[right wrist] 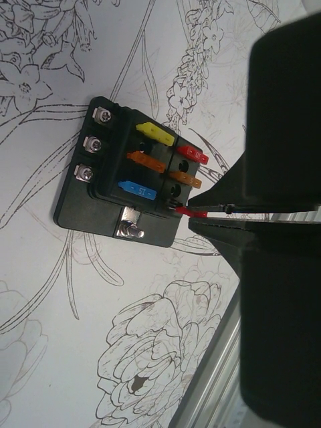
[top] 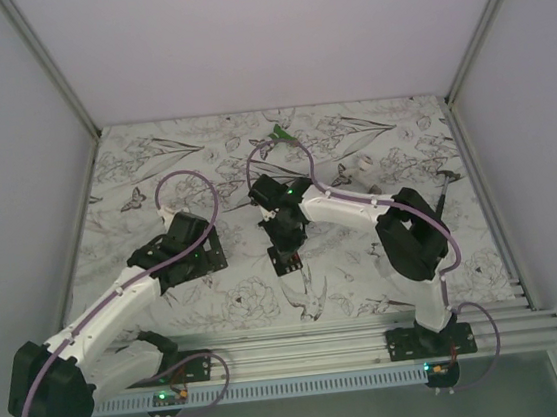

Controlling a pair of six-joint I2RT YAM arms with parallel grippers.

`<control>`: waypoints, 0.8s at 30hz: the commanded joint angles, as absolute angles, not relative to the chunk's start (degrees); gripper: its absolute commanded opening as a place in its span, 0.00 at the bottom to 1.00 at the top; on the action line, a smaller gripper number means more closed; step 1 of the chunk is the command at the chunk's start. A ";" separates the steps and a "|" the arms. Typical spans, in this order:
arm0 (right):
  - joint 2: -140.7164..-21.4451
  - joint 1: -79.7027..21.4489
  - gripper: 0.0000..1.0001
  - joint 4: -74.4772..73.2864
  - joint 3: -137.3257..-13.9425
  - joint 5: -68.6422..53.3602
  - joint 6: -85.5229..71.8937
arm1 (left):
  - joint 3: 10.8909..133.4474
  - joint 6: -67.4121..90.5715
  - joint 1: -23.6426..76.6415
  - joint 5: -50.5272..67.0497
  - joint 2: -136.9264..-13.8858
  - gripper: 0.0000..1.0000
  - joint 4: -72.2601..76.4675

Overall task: Snap on the fuse box
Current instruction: Install the fuse at the fuse box base.

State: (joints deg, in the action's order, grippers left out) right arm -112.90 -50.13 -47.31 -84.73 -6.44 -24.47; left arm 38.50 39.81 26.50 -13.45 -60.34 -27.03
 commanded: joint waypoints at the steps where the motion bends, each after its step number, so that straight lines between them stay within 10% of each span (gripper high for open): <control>1: -114.11 -50.78 0.00 -49.18 -86.40 -4.85 -24.88 | 38.13 39.99 26.02 -14.77 -60.64 1.00 -29.04; 24: -114.78 -50.92 0.00 -50.30 -87.90 -4.15 -24.12 | 38.32 40.00 25.96 -14.50 -61.16 1.00 -29.02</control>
State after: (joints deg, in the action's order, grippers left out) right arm -112.99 -50.24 -49.76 -86.54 -5.34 -24.43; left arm 38.50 39.81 26.50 -13.45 -60.93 -27.05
